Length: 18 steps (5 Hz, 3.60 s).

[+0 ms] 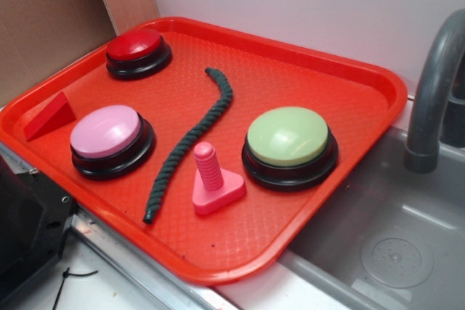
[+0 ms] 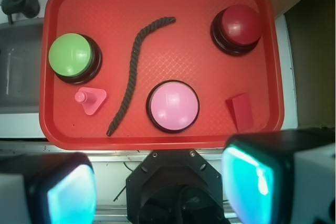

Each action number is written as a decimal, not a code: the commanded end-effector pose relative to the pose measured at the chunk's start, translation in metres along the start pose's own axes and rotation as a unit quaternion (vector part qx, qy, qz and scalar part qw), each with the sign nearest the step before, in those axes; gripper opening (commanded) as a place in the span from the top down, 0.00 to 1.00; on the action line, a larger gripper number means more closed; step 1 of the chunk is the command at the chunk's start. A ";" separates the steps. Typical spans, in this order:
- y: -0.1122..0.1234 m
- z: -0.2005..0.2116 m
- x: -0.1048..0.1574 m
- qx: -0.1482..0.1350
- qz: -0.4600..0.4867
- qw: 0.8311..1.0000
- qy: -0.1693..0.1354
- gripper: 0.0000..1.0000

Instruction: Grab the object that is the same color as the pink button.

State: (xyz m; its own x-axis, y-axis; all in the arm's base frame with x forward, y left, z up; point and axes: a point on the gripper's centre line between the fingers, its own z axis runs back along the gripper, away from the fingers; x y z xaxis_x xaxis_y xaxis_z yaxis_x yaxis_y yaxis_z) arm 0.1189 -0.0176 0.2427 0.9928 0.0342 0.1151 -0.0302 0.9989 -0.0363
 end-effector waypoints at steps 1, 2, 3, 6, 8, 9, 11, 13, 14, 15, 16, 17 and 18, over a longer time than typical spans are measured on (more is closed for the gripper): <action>0.000 0.000 0.000 0.000 0.000 1.000 0.000 0.00; -0.010 -0.013 0.008 -0.007 0.016 1.000 -0.009 0.00; -0.016 -0.027 0.017 -0.025 0.046 0.999 -0.014 0.00; -0.071 -0.100 0.034 -0.042 0.141 0.989 -0.034 0.00; -0.090 -0.141 0.035 -0.047 0.194 0.979 -0.031 0.00; -0.094 -0.154 0.037 -0.046 0.212 0.976 -0.031 0.00; -0.106 -0.194 0.046 -0.061 0.196 0.979 -0.002 0.00; -0.108 -0.209 0.046 -0.051 0.190 0.980 0.012 0.97; -0.107 -0.206 0.046 -0.055 0.190 0.980 0.010 1.00; -0.107 -0.202 0.046 -0.056 0.182 0.982 0.008 1.00; -0.101 -0.190 0.053 -0.055 0.130 0.990 0.015 1.00; -0.084 -0.165 0.063 -0.062 0.068 0.995 0.037 1.00; -0.062 -0.130 0.079 -0.050 0.038 0.997 0.049 1.00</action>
State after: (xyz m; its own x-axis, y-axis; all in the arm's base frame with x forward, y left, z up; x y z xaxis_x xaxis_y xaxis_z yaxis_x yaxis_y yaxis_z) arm 0.2047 -0.0787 0.1116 0.9935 0.1030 -0.0481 -0.1080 0.9873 -0.1163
